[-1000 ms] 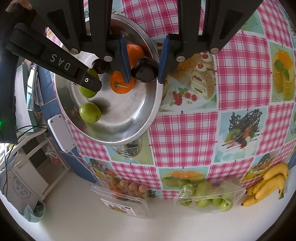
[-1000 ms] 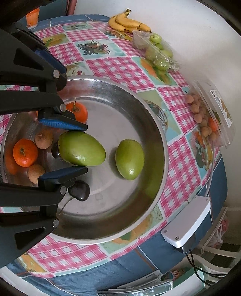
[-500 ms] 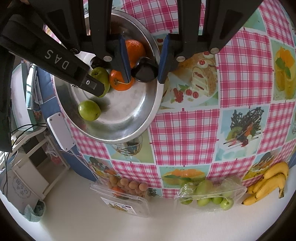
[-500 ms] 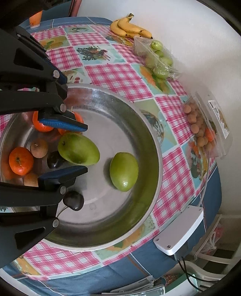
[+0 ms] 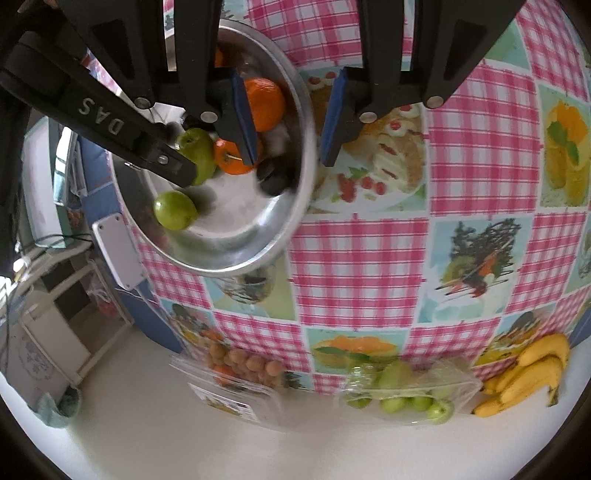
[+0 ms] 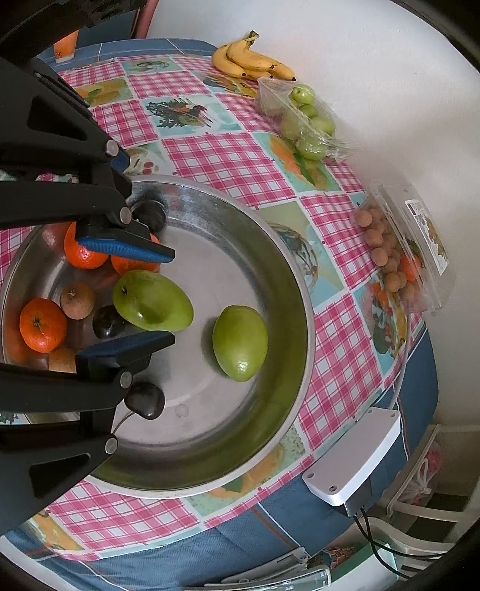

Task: Organize fruits
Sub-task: 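Open the left tool over the plate while the right tool releases the mango there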

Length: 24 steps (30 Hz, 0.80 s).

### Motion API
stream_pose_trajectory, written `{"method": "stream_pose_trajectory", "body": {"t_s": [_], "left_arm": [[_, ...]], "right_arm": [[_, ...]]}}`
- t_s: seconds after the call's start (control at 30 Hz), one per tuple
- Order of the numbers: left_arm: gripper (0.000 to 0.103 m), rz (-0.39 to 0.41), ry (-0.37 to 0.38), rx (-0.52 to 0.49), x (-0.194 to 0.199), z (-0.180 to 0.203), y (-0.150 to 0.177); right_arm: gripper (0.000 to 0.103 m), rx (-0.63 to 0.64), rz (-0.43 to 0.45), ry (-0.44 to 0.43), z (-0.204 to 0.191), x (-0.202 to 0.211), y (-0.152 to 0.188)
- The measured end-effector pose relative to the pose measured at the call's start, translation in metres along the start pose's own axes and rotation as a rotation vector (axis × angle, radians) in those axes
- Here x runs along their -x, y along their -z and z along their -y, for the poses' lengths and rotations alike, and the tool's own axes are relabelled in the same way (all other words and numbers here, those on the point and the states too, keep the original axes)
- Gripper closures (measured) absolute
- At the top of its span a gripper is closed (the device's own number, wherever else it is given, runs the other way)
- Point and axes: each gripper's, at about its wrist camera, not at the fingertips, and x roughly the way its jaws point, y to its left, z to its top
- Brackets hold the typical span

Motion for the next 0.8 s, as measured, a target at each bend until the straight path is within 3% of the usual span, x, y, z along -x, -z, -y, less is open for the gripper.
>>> {"method": "stream_pose_trajectory", "body": {"t_s": [0.1, 0.17, 0.3, 0.43, 0.53, 0.7, 0.8], "left_arm": [[0.06, 0.023, -0.111, 0.022, 0.004, -0.012, -0.002], [0.052, 0.023, -0.152, 0.048, 0.005, -0.02, -0.002], [0.045, 0.031, -0.225, 0.098, 0.008, -0.04, -0.003], [0.036, 0.027, -0.256, 0.133, 0.011, -0.052, -0.002], [0.029, 0.019, -0.292, 0.125, 0.008, -0.051, -0.001], [0.017, 0.008, -0.304, 0.121, 0.002, -0.053, -0.001], [0.009, 0.007, -0.316, 0.119, 0.0, -0.053, -0.001]], "right_arm": [[0.063, -0.003, -0.003, 0.004, 0.0, -0.001, 0.0], [0.062, -0.006, -0.009, 0.01, 0.0, -0.003, 0.0], [0.052, -0.004, -0.016, 0.03, -0.001, -0.006, 0.001], [0.05, 0.012, -0.023, 0.043, -0.004, -0.008, 0.001], [0.036, 0.03, -0.031, 0.052, -0.008, -0.011, 0.001], [0.034, 0.053, -0.044, 0.063, -0.011, -0.015, 0.002], [0.024, 0.054, -0.05, 0.066, -0.011, -0.018, 0.003]]}}
